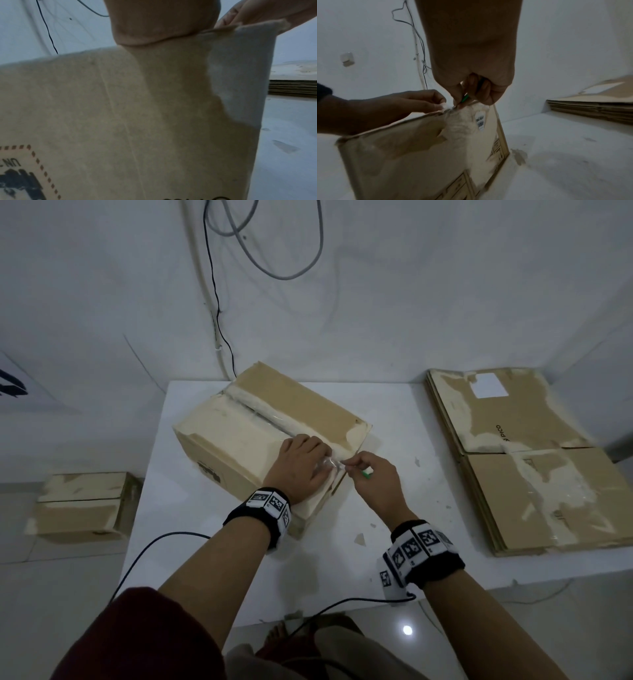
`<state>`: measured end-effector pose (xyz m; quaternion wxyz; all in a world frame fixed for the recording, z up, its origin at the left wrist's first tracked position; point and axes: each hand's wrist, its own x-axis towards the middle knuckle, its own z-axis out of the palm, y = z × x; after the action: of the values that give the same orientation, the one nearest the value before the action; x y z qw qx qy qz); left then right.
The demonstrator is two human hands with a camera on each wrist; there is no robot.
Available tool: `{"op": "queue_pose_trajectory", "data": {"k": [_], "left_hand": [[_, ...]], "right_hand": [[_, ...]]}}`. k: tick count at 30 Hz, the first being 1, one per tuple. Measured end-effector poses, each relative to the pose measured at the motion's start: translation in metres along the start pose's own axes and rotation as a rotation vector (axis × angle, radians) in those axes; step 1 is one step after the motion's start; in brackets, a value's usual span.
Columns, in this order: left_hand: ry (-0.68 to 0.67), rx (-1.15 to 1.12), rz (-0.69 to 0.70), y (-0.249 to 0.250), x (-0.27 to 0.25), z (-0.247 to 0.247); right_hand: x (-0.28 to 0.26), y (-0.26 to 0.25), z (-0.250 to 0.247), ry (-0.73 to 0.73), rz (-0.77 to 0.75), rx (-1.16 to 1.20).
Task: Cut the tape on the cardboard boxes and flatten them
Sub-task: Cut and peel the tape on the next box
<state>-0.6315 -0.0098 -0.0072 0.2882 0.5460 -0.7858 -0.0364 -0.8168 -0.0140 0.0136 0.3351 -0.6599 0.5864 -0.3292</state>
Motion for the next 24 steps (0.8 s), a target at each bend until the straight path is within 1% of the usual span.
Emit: {"op": "queue_pose_trajectory", "data": {"k": [4, 7, 10, 15, 18, 21, 24], "left_hand": [[-0.020, 0.005, 0.000, 0.000, 0.000, 0.000], [-0.029, -0.014, 0.011, 0.000, 0.000, -0.001], [-0.011, -0.055, 0.018, -0.003, 0.001, -0.002], [-0.020, -0.077, 0.008, 0.001, 0.001, -0.004], [-0.020, -0.099, 0.002, 0.001, 0.001, -0.005], [-0.028, -0.123, -0.015, 0.001, 0.002, -0.005], [-0.065, -0.087, -0.024, 0.004, 0.003, -0.004]], "right_hand": [[-0.015, 0.000, 0.014, 0.106, 0.035, 0.128], [-0.022, -0.001, 0.012, 0.101, 0.056, 0.182], [-0.021, 0.000, 0.012, 0.100, 0.095, 0.211], [-0.027, 0.000, 0.022, 0.156, 0.132, 0.243], [-0.037, 0.004, 0.024, 0.121, 0.118, 0.243], [-0.039, 0.000, 0.029, 0.131, 0.109, 0.220], [-0.046, -0.001, 0.030, 0.136, 0.155, 0.310]]}}
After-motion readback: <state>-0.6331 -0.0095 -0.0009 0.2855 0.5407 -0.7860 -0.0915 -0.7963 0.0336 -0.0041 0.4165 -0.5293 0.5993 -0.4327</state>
